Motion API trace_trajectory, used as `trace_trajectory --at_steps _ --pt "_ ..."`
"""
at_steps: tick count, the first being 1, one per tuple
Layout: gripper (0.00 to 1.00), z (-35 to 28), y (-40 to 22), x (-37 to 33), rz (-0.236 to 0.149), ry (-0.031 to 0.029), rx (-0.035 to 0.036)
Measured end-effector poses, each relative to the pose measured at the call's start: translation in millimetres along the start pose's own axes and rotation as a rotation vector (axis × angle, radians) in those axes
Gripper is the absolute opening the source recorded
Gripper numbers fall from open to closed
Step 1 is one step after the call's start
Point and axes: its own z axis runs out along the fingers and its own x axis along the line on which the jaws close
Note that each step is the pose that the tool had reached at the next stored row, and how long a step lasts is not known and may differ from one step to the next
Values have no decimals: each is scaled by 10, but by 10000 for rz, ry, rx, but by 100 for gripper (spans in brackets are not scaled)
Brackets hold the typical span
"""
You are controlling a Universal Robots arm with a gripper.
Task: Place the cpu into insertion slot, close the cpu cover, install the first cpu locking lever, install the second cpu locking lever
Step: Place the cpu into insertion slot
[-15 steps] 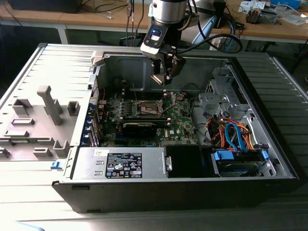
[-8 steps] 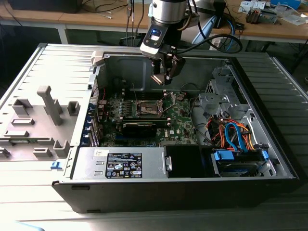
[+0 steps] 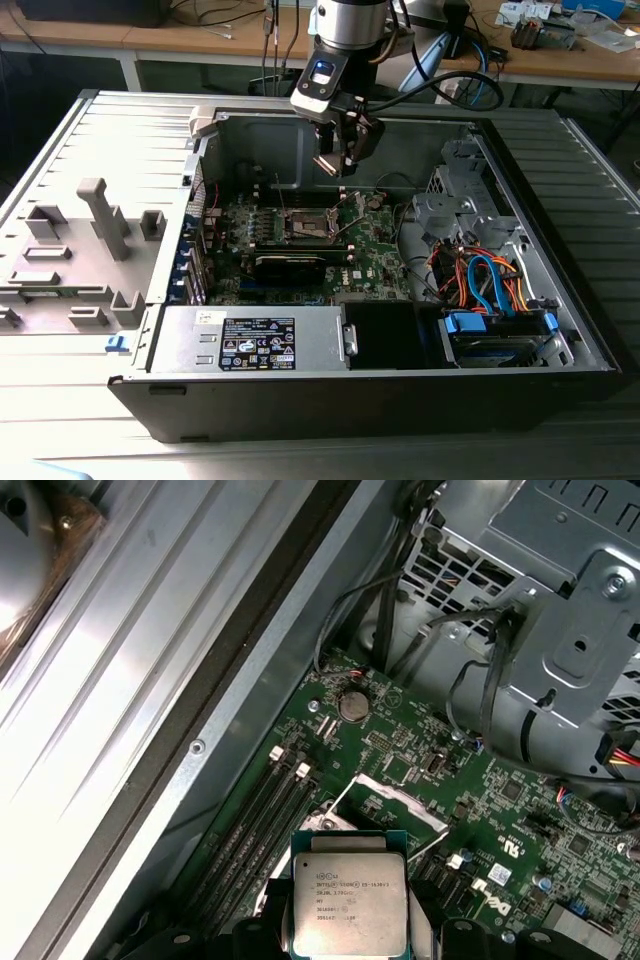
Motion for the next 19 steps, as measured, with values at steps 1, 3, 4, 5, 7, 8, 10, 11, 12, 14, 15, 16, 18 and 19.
trace_trajectory --at_steps 1,3,4,5,7,8,10,11,12,14,15,16,18,19 --pt "55 0 0 0 10 -1 0" --pt "55 0 0 0 30 -1 0" --pt "55 0 0 0 38 -1 0" --pt "55 1 0 0 49 -1 0" --pt "55 1 0 0 74 -2 0" --pt "55 1 0 0 84 -2 0" --pt "55 1 0 0 105 -3 1" --pt "55 1 0 0 114 -2 1" --pt "55 2 0 0 125 -3 1" --pt "55 2 0 0 142 -3 1" --pt "55 2 0 0 151 -3 1" --pt "55 2 0 0 161 -3 1" --pt "55 3 0 0 178 -3 1" --pt "55 3 0 0 186 -4 1"
